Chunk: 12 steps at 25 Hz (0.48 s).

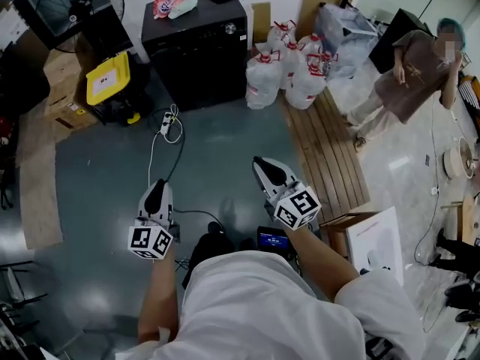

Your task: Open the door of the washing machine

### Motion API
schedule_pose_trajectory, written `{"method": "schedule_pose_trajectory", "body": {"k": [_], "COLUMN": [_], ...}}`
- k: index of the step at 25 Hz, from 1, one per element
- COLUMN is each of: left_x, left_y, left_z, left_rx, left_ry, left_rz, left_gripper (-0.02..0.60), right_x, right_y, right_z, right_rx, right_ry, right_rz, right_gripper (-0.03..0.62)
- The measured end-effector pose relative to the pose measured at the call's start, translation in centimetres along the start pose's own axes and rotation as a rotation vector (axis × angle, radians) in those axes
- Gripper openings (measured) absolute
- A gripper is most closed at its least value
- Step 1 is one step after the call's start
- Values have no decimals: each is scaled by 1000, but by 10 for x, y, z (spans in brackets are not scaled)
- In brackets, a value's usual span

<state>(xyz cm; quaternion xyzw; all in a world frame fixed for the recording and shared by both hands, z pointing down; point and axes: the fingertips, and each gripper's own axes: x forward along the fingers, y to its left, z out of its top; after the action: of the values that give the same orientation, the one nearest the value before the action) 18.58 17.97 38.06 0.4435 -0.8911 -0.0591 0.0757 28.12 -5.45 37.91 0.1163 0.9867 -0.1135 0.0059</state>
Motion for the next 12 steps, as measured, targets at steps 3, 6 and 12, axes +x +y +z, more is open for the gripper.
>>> {"method": "schedule_pose_trajectory", "body": {"k": [3, 6, 12], "left_x": [15, 37, 116], "left_y": [24, 59, 138], "left_z": [-8, -18, -17], "left_rx": [-25, -54, -71], "left_ry": [11, 21, 58], "left_rz": [-14, -10, -92], "left_gripper": [60, 60, 94], "right_x": [11, 34, 130], "right_y": [-13, -30, -65], "right_z": [-14, -28, -31], "right_rx": [-17, 5, -35], "right_ry": [11, 41, 98], "right_rz": [-19, -55, -101], "right_gripper": [43, 43, 43]}}
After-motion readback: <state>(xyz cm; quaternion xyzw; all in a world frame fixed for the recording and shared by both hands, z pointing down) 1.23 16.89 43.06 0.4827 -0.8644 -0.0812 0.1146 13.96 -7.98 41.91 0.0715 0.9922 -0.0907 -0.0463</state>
